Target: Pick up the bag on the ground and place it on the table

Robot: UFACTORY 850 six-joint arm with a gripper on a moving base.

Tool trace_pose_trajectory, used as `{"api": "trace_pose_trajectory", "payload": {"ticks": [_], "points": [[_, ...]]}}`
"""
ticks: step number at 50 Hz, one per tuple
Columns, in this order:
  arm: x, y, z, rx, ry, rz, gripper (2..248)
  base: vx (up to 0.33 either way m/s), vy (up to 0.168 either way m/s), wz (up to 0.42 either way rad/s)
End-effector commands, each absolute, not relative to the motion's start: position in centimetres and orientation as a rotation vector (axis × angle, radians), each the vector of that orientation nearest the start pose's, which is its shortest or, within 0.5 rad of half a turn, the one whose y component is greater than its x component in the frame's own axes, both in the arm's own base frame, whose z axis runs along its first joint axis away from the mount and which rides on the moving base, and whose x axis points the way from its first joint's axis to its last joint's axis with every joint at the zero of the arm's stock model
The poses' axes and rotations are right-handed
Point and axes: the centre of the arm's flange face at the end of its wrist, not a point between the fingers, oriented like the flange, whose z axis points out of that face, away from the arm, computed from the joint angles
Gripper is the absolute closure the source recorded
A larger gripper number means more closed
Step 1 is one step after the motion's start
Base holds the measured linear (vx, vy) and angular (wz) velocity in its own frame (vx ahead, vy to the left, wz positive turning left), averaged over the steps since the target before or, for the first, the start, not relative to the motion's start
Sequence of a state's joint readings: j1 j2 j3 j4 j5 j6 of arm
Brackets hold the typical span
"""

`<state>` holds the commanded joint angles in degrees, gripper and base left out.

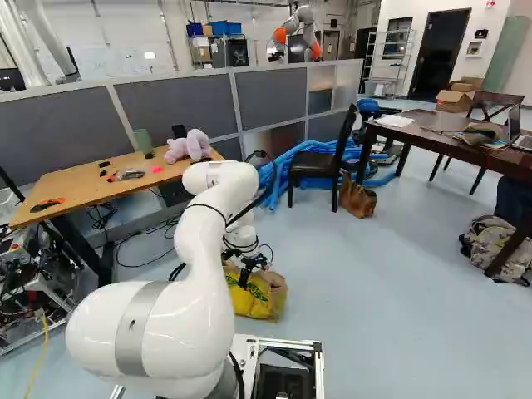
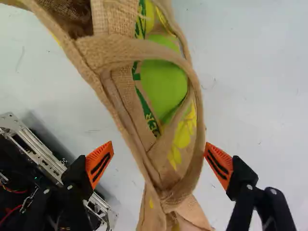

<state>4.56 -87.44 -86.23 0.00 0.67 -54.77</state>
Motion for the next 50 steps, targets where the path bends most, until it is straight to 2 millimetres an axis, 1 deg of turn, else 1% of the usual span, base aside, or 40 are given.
{"api": "trace_pose_trajectory", "payload": {"ticks": [30,39,40,44,45,50], "points": [[52.7,4.2,-18.3,-2.726,-1.553,0.015,3,0.000,0.000,0.000],[52.7,4.2,-18.7,-2.726,-1.553,0.014,3,0.000,0.000,0.000],[52.7,4.2,-18.7,-2.726,-1.553,0.014,31,0.000,0.000,0.000],[52.7,4.2,-18.7,-2.726,-1.553,0.014,31,0.000,0.000,0.000],[52.7,4.2,-18.7,-2.726,-1.553,0.014,69,0.000,0.000,0.000],[52.7,4.2,-18.7,-2.726,-1.553,0.014,69,0.000,0.000,0.000]]}}
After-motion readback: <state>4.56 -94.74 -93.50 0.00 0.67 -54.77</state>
